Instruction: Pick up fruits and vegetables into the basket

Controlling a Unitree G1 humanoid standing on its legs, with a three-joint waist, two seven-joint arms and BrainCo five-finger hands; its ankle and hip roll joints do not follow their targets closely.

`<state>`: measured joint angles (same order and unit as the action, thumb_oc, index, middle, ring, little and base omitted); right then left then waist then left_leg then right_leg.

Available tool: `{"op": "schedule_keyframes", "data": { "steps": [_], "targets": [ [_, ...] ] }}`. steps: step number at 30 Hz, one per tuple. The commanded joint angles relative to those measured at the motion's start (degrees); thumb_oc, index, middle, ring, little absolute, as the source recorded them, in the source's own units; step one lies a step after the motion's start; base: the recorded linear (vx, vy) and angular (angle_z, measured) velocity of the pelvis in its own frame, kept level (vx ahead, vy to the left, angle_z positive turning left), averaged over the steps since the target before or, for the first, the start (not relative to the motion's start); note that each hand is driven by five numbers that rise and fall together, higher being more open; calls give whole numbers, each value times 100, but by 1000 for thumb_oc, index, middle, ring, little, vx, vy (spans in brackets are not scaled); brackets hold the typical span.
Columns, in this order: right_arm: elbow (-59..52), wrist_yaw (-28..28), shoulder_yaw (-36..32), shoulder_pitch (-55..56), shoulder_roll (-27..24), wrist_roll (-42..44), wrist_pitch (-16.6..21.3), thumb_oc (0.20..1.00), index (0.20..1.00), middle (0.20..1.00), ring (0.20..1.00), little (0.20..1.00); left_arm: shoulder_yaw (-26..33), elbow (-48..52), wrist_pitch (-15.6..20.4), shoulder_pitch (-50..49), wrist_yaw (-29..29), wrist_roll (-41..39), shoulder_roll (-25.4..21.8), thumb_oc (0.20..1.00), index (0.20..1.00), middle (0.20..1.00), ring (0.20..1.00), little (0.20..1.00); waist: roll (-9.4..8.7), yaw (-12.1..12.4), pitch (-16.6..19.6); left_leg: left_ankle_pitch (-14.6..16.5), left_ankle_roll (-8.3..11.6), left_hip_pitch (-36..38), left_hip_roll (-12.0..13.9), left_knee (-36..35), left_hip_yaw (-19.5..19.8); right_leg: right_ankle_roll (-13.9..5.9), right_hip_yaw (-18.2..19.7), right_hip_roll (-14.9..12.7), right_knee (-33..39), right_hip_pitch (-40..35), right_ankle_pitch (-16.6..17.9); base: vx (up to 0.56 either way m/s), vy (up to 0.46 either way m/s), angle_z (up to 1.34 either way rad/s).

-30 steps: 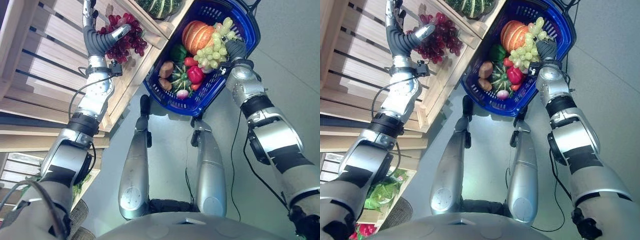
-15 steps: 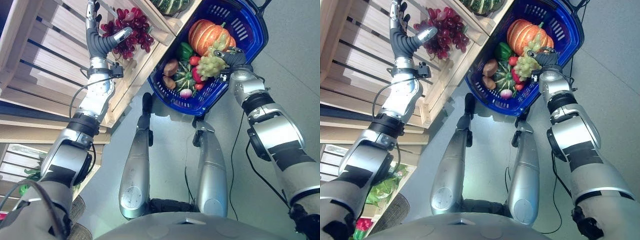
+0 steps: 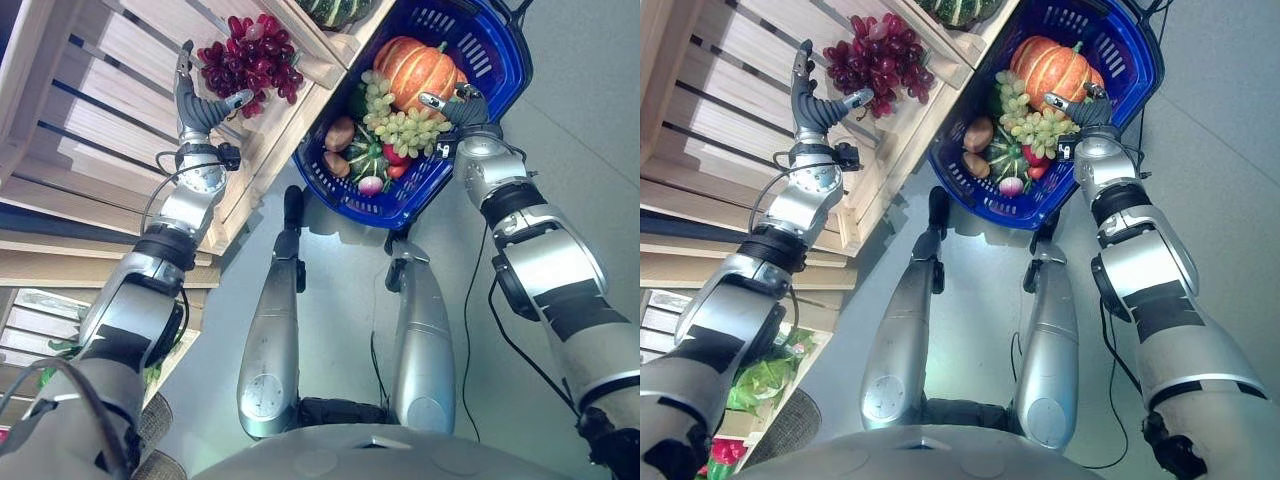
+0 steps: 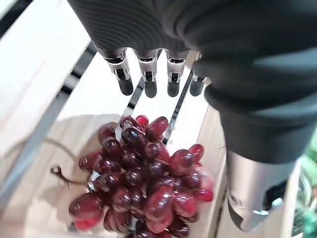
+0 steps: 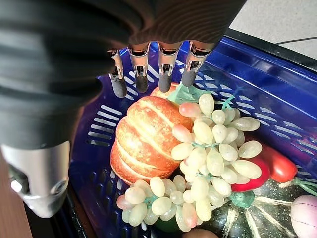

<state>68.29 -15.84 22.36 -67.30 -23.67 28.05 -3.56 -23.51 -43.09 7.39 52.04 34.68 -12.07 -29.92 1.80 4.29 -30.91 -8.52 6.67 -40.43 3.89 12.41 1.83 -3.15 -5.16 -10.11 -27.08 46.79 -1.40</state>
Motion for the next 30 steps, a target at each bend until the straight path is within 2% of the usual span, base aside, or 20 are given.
{"op": "schedule_keyframes", "data": {
  "steps": [1, 7, 9, 11, 12, 15, 18, 24, 30],
  "targets": [
    [-308, -98, 283, 27, -227, -108, 357, 1000, 1000, 1000, 1000, 1000, 52, -439, -101, 573, 441, 690, -123, 1000, 1000, 1000, 1000, 1000, 349, -141, 112, 453, -370, -142, -448, 479, -303, 109, -442, 420, 338, -375, -18, -9, 33, -3],
    [-646, -154, 379, 135, -205, 333, 755, 1000, 1000, 1000, 1000, 1000, -234, -1030, -516, 988, 882, 1504, -306, 1000, 1000, 1000, 1000, 1000, 303, -293, 112, 448, -327, -123, -392, 473, -384, 132, -346, 467, 343, -367, -32, 1, 39, -7],
    [-974, -41, 373, 297, -173, 676, 1040, 1000, 1000, 1000, 1000, 1000, -317, -1124, -691, 1063, 1111, 1745, -347, 1000, 1000, 1000, 1000, 1000, 273, -351, 112, 453, -311, -122, -381, 469, -398, 135, -316, 484, 352, -366, -39, 1, 25, -8],
    [-1168, 97, 371, 383, -149, 846, 1169, 1000, 1000, 1000, 1000, 1000, -362, -1155, -738, 1084, 1203, 1815, -362, 1000, 1000, 1000, 1000, 1000, 257, -377, 112, 453, -304, -122, -375, 466, -404, 137, -305, 495, 350, -364, -43, 0, 0, 0],
    [-1739, 405, 333, 684, -88, 1274, 1524, 1000, 1000, 1000, 1000, 1000, -362, -1192, -836, 1078, 1380, 2025, -384, 1000, 1000, 1000, 1000, 1000, 199, -440, 112, 459, -285, -128, -368, 464, -414, 138, -285, 509, 362, -359, -49, 0, 0, 0],
    [-2435, 397, 274, 1253, -12, 1521, 1948, 1000, 1000, 1000, 1000, 1000, -427, -1305, -1018, 1052, 1546, 2391, -402, 1000, 1000, 1000, 1000, 1000, 119, -549, 112, 457, -267, -140, -352, 460, -430, 137, -243, 540, 363, -343, -51, 1, 6, -1],
    [-2817, 318, 149, 1790, -61, 1681, 2323, 1000, 1000, 1000, 1000, 1000, -536, -1436, -1229, 1023, 1487, 2622, -433, 1000, 1000, 1000, 1000, 1000, 52, -674, 112, 456, -269, -151, -320, 419, -475, 128, -189, 574, 388, -314, -42, 2, 24, -2],
    [-2698, 522, -197, 2351, -174, 1907, 2890, 1000, 1000, 1000, 1000, 1000, -667, -1907, -1337, 982, 1309, 2754, -473, 1000, 1000, 1000, 1000, 1000, -2, -859, 112, 503, -277, -162, -283, 433, -512, 126, -81, 634, 375, -263, -59, 7, 37, -8],
    [-2588, 728, -363, 2362, -261, 2153, 3004, 1000, 1000, 1000, 1000, 1000, -759, -2281, -1402, 967, 552, 2371, -488, 1000, 1000, 1000, 1000, 1000, -58, -918, 112, 525, -287, -175, -260, 482, -518, 128, -43, 664, 361, -265, -62, 4, 0, -9]
  ]
}}
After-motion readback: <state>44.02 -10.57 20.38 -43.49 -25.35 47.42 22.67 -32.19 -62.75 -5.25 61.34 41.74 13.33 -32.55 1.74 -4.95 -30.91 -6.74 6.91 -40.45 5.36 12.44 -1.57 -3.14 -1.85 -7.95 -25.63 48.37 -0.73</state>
